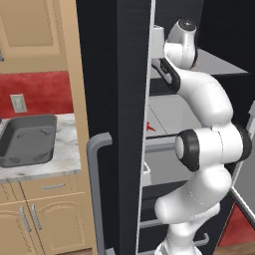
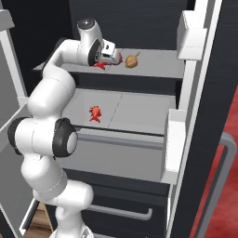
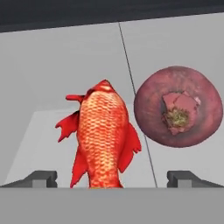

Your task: Place one onion and one fish in each tupperware on the nearby counter, to pack two identical lunches.

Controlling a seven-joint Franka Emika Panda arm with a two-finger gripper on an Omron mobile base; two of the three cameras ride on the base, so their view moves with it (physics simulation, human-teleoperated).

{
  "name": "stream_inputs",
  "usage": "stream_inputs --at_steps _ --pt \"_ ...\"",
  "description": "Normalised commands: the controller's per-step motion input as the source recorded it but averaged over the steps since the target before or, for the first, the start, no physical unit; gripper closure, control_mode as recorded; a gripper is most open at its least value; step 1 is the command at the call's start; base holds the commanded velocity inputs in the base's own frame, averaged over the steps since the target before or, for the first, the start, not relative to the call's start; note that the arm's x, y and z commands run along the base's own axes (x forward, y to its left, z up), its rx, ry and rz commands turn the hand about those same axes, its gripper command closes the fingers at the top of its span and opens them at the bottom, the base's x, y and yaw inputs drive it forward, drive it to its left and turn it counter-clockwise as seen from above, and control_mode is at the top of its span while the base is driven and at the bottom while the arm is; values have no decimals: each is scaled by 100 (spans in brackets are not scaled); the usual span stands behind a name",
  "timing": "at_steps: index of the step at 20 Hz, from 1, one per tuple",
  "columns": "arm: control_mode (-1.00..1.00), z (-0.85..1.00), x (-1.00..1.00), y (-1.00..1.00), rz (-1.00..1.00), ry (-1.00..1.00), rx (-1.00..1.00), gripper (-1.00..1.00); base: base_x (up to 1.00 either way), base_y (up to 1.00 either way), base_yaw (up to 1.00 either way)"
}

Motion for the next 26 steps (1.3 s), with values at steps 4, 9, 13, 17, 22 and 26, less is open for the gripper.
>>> stream_inputs --at_steps 4,9,13,17,22,26 --pt "-100 -24 49 0 0 1 0 -100 0 0 0" --pt "-100 -46 29 1 0 1 -1 -100 0 0 0" --pt "-100 -69 0 14 -3 9 -6 100 0 0 0" --pt "-100 -7 1 10 -2 0 0 100 0 0 0" --pt "-100 -41 -81 14 1 0 0 100 0 0 0" --pt "-100 -42 -100 28 20 0 -2 100 0 0 0"
